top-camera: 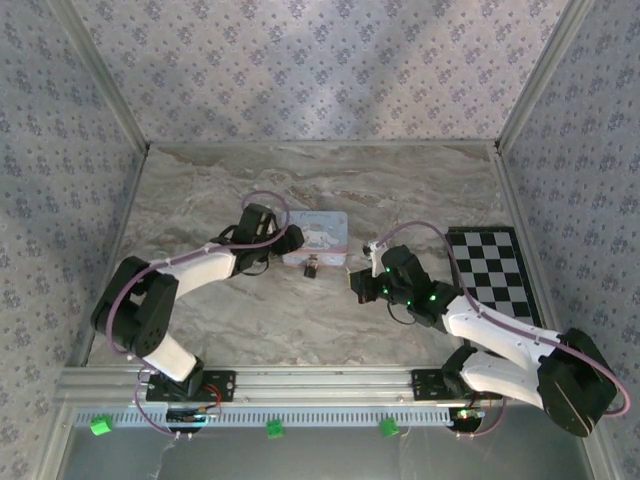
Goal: Unlock a padlock with a key
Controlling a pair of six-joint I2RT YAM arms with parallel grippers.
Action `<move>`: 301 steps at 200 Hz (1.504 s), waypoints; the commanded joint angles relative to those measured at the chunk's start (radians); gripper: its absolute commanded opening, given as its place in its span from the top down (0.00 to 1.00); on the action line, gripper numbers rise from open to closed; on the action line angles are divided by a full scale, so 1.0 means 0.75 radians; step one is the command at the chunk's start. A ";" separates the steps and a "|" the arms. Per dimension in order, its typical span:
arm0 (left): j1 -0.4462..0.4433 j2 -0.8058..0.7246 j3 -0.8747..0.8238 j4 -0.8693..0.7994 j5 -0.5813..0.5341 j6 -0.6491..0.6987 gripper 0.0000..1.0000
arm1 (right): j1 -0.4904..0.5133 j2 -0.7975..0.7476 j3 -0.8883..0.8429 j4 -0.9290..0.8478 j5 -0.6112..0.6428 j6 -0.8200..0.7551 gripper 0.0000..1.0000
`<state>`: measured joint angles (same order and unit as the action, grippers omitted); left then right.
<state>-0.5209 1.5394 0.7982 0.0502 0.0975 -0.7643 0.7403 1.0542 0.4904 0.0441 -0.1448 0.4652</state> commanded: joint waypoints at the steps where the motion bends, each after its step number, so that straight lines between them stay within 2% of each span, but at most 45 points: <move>1: 0.034 -0.167 -0.101 0.023 0.058 0.077 0.20 | 0.011 -0.011 0.005 -0.031 0.016 0.028 1.00; 20: 0.024 -0.298 -0.186 0.047 0.082 0.170 0.23 | 0.013 -0.011 0.008 -0.046 0.013 0.018 1.00; 51: -0.007 -0.428 -0.318 0.093 0.217 0.320 0.25 | 0.015 -0.003 0.013 -0.069 0.016 -0.001 1.00; 70: -0.057 -0.465 -0.372 0.134 0.282 0.398 0.26 | 0.013 0.007 0.018 -0.072 0.021 -0.003 1.00; 85: -0.122 -0.460 -0.377 0.138 0.274 0.450 0.27 | 0.015 0.021 0.026 -0.070 0.011 -0.001 1.00; 139: -0.213 -0.211 -0.334 0.304 0.219 0.447 0.33 | 0.039 0.059 0.041 -0.041 0.006 0.019 1.00; 185: -0.241 -0.023 -0.185 0.260 0.161 0.524 0.36 | 0.062 0.046 0.032 -0.034 0.033 0.030 1.00; 218: -0.240 0.072 -0.131 0.261 0.123 0.558 0.40 | 0.062 0.032 0.027 -0.035 0.041 0.032 1.00; 253: -0.240 0.137 -0.085 0.245 0.084 0.565 0.39 | 0.062 0.020 0.027 -0.045 0.042 0.032 1.00; 301: -0.243 0.203 -0.057 0.293 0.127 0.534 0.42 | 0.064 0.032 0.027 -0.037 0.027 0.034 1.00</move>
<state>-0.6968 1.6653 0.7284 0.2310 0.1829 -0.3637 0.7818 1.0863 0.4942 0.0170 -0.1337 0.4801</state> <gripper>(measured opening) 0.590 0.051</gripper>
